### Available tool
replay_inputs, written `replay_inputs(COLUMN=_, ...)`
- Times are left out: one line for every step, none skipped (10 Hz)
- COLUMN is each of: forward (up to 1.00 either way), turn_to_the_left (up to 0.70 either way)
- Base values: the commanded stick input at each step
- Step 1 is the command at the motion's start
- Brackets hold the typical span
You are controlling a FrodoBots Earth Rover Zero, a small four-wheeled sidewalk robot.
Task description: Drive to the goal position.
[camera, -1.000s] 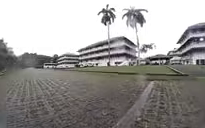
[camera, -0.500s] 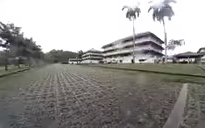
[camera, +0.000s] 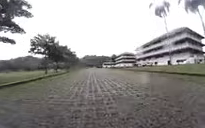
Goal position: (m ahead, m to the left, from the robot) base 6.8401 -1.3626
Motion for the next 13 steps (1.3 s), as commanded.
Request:
replay_inputs(forward=0.70, turn_to_the_left=0.00)
replay_inputs(forward=0.70, turn_to_the_left=0.00)
replay_inputs(forward=0.70, turn_to_the_left=0.00)
replay_inputs(forward=0.70, turn_to_the_left=0.00)
replay_inputs(forward=0.70, turn_to_the_left=0.00)
replay_inputs(forward=0.70, turn_to_the_left=0.00)
replay_inputs(forward=0.70, turn_to_the_left=0.00)
replay_inputs(forward=0.70, turn_to_the_left=0.00)
replay_inputs(forward=0.70, turn_to_the_left=0.00)
replay_inputs(forward=0.70, turn_to_the_left=0.00)
replay_inputs(forward=0.70, turn_to_the_left=0.00)
replay_inputs(forward=0.70, turn_to_the_left=0.00)
replay_inputs(forward=0.70, turn_to_the_left=0.00)
